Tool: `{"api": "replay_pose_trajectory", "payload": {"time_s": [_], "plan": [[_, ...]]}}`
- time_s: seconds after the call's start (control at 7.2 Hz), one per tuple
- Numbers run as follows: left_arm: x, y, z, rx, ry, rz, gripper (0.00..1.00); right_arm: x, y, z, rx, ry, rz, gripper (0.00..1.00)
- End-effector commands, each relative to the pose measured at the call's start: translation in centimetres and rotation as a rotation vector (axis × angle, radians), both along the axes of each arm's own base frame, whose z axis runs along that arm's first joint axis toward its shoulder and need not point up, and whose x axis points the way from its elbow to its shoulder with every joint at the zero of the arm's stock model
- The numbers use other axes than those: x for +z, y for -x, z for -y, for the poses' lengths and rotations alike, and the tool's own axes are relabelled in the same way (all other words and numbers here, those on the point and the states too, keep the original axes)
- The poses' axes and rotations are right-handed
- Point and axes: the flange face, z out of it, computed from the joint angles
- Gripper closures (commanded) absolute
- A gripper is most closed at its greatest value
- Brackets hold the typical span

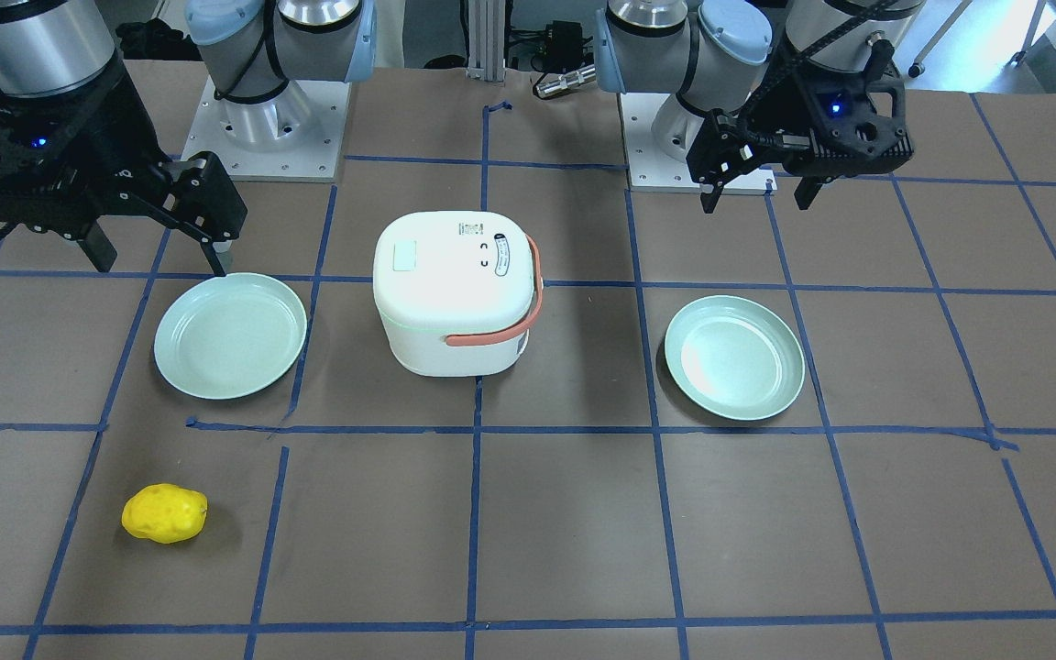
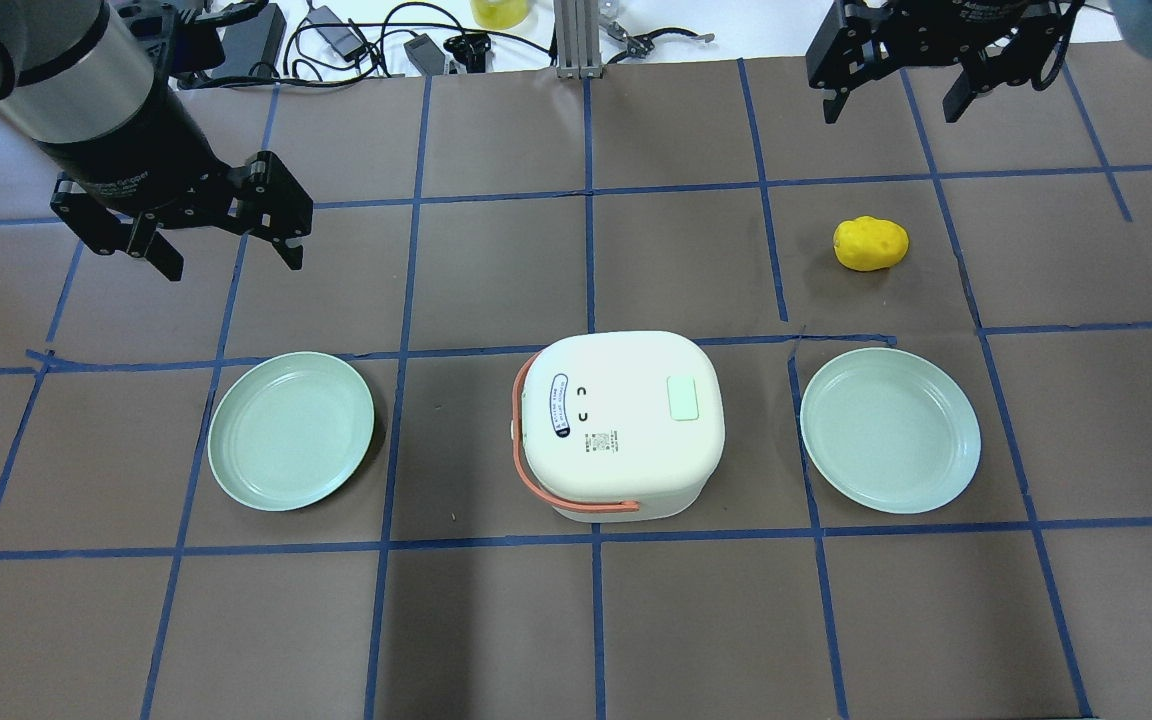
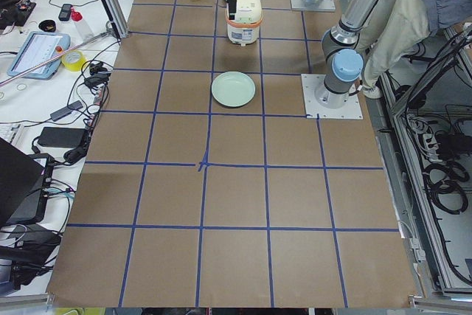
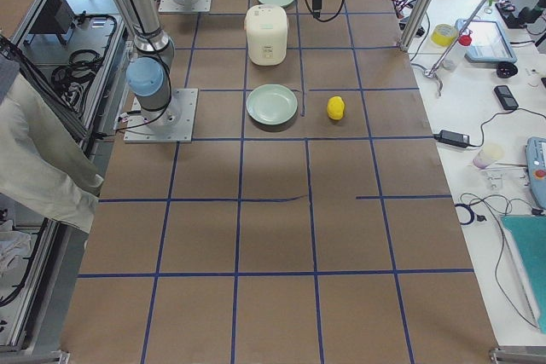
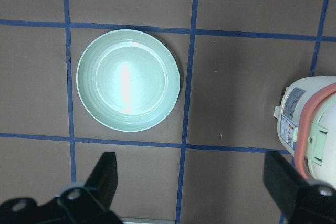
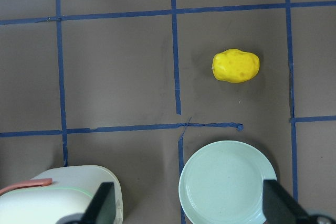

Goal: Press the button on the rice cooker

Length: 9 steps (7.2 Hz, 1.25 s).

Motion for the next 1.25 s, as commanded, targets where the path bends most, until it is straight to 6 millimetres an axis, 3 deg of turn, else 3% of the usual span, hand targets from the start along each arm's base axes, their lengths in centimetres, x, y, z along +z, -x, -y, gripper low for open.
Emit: {"api": "replay_pose_trajectory", "payload": {"time_s": [0.0, 0.14, 0.42, 0.56, 0.83, 1.11], "plan": [[0.0, 0.0, 0.0, 0.000, 0.000, 0.000, 0.00, 0.0, 0.0, 0.0, 0.000, -0.002, 0.001, 0.00], [0.0, 0.0, 0.0, 0.000, 0.000, 0.000, 0.00, -0.3, -0.1, -0.1, 0.002, -0.010, 0.002, 0.05], [0.0, 0.0, 0.0, 0.000, 0.000, 0.000, 0.00, -2.3, -3.0, -1.2, 0.044, -0.050, 0.007, 0.71], [0.0, 0.0, 0.0, 0.000, 0.000, 0.000, 0.00, -4.0, -4.7, -2.0, 0.068, -0.089, 0.010, 0.90], [0.0, 0.0, 0.0, 0.000, 0.000, 0.000, 0.00, -7.4, -9.0, -4.7, 0.070, -0.152, 0.005, 0.97], [0.0, 0.0, 0.0, 0.000, 0.000, 0.000, 0.00, -12.2, -12.8, -7.7, 0.097, -0.200, -0.007, 1.00]]}}
